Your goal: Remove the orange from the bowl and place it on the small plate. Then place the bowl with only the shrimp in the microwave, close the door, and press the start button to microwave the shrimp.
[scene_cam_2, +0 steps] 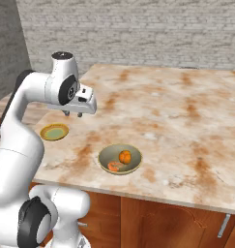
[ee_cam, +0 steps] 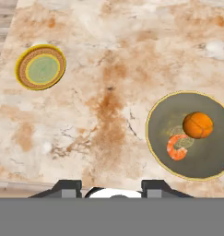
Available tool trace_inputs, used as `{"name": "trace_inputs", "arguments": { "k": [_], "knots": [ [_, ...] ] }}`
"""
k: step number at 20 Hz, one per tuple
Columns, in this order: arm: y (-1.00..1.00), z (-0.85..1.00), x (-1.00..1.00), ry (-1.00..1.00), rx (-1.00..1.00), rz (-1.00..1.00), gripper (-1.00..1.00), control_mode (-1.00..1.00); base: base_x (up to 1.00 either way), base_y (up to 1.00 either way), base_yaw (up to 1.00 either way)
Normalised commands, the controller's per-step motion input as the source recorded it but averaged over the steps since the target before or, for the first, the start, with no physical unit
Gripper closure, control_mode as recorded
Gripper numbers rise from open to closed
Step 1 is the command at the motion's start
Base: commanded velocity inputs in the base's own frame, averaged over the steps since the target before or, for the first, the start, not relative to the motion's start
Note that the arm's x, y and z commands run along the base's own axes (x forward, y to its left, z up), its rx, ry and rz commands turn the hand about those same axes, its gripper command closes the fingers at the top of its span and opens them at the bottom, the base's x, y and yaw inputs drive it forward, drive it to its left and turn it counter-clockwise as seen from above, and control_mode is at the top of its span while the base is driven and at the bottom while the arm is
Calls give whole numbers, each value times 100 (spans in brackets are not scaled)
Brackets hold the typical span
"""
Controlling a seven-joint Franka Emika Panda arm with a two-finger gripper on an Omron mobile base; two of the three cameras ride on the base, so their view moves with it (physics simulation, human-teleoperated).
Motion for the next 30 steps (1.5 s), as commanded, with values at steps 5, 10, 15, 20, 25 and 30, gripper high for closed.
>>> {"name": "trace_inputs", "arguments": {
  "k": [5, 10, 15, 20, 25, 30],
  "knots": [
    [0, -25, -16, -1, -2, 0, -100, -100, 0, 0, 0],
    [-44, -94, -1, 14, -5, -1, -100, -100, 0, 0, 0],
    [-97, -53, 1, 11, 5, -1, -100, -100, 0, 0, 0],
    [-82, -22, 11, 11, 12, 0, -100, -100, 0, 0, 0],
    [-27, -43, 45, 10, 0, 0, -100, -100, 0, 0, 0],
    [-2, -50, 51, 1, 0, 0, -100, -100, 0, 0, 0]
  ]
}}
